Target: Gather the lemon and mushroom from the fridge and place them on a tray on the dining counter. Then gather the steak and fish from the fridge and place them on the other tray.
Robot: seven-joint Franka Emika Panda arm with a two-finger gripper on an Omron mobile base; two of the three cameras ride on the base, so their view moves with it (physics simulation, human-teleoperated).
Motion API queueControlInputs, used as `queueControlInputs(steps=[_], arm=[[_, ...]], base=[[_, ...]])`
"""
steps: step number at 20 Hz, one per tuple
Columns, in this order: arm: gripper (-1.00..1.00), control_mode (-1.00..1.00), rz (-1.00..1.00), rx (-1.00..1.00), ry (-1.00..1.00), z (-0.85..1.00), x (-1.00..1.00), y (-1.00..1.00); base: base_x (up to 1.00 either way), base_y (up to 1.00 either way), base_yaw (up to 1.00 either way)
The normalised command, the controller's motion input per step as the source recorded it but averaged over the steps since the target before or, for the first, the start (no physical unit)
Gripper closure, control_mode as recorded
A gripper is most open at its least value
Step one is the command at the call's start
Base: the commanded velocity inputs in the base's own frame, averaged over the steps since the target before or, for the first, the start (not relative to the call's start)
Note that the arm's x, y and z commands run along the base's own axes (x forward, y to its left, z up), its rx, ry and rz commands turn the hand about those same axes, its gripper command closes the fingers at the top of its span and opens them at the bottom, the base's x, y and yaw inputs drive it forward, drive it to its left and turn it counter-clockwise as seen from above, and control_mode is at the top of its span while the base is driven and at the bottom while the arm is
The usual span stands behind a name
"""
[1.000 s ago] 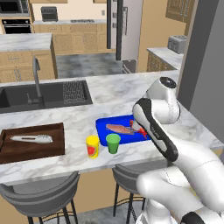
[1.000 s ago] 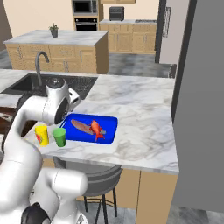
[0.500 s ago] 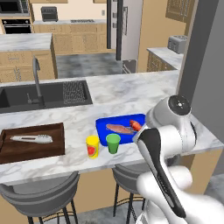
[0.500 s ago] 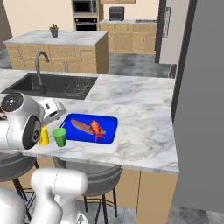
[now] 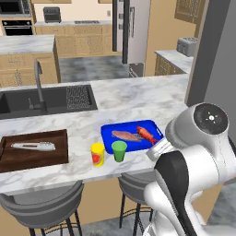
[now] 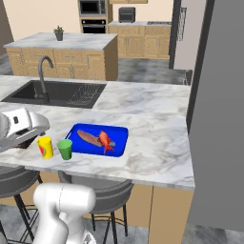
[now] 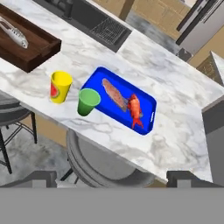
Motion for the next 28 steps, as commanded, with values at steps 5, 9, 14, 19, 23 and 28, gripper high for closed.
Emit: queueControlInputs(steps=[5, 9, 14, 19, 23, 28], arm=[[-1.0, -1.0, -0.01, 0.0, -0.07, 0.0, -0.43, 0.16], [-1.0, -1.0, 0.0, 0.0, 0.0, -0.01, -0.02, 0.23], [-1.0, 1.0, 0.0, 0.0, 0.0, -0.01, -0.05, 0.09], [-1.0, 1.0, 0.0, 0.0, 0.0, 0.0, 0.0, 0.0], [-1.0, 1.0, 0.0, 0.0, 0.0, 0.0, 0.0, 0.0], [-1.0, 1.0, 0.0, 0.0, 0.0, 0.0, 0.0, 0.0]], base=[[0.0, 0.0, 0.0], [0.0, 0.0, 0.0], [-0.32, 0.72, 0.0], [-0.33, 1.0, 0.0], [-0.2, 1.0, -0.01], [-0.12, 1.0, -0.03]])
